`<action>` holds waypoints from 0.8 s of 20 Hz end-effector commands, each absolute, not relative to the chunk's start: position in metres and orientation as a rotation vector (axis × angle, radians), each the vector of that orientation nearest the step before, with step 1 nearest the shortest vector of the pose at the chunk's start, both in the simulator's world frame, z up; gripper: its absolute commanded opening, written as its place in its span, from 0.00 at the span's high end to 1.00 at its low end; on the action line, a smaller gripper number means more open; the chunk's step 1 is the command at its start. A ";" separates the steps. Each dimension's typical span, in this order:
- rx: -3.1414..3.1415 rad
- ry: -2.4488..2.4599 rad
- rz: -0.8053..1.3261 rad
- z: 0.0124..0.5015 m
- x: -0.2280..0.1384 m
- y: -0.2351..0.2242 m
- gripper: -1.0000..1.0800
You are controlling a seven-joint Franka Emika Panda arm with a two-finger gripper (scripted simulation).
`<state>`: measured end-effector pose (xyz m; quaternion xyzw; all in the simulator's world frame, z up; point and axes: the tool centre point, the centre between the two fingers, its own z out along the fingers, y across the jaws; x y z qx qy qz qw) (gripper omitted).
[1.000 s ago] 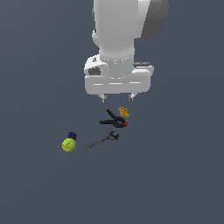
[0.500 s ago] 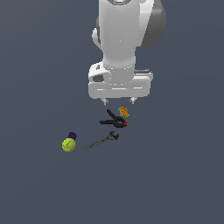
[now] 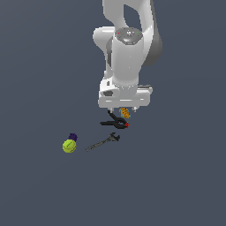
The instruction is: Pick up a designated object from a clutter of objects.
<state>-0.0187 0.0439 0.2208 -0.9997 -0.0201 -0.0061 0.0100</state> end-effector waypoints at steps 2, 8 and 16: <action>-3.129 -0.093 -0.015 0.189 -0.035 0.052 0.04; -3.137 -0.151 -0.009 0.139 -0.069 0.066 0.04; -3.136 -0.212 -0.003 0.098 -0.110 0.078 0.04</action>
